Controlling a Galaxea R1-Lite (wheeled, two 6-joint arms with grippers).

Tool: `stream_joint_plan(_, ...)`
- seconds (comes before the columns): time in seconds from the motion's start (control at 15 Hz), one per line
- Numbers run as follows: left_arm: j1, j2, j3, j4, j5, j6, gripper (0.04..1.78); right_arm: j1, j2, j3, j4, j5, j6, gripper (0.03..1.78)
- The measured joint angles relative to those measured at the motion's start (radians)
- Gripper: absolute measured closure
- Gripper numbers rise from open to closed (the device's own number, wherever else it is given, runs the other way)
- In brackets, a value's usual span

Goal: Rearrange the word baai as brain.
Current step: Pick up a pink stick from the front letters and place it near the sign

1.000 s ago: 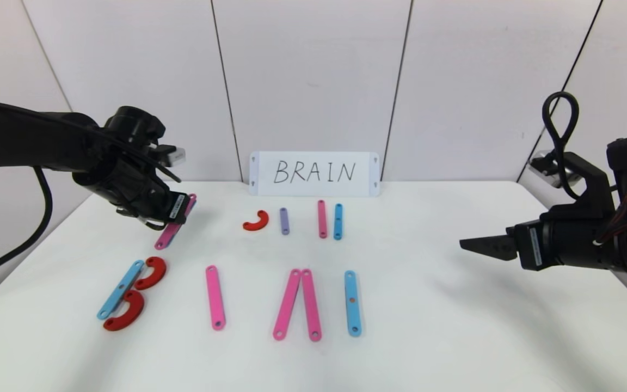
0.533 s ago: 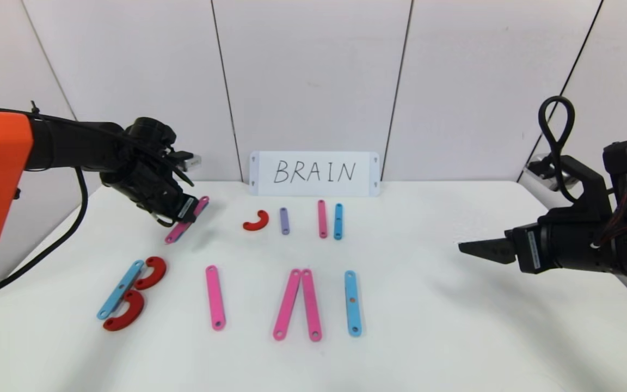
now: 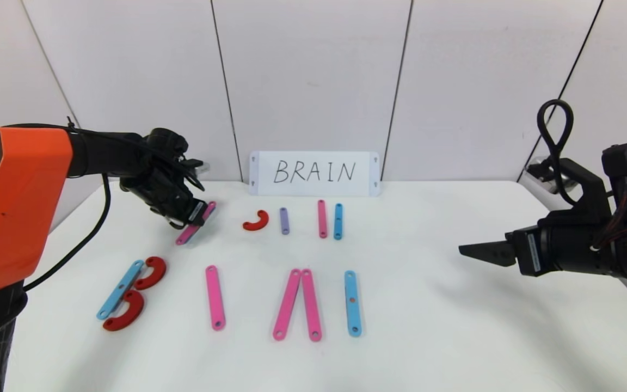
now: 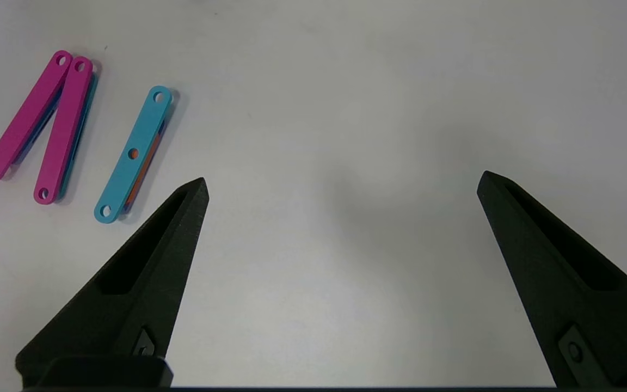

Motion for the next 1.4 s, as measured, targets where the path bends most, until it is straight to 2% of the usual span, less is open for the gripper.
stream_joint_plan(0.73, -0.001, 0.027, -0.019, 0.002, 0.006, -0.006, 1.52, 0.007, 0.004, 0.006, 0.000, -0.001, -0.001, 0.08)
stream_joint_plan(0.87, -0.001, 0.027, -0.021, 0.002, 0.006, -0.006, 1.45, 0.008, 0.007, 0.006, 0.000, -0.001, -0.002, 0.08)
stream_joint_plan(1.07, -0.002, 0.026, -0.021, 0.002, 0.006, -0.007, 1.18, 0.008, 0.008, 0.006, -0.001, -0.002, -0.003, 0.08)
stream_joint_plan(1.4, -0.002, 0.026, -0.023, 0.001, 0.006, -0.009, 0.38, 0.009, 0.008, 0.008, 0.000, -0.001, -0.003, 0.08)
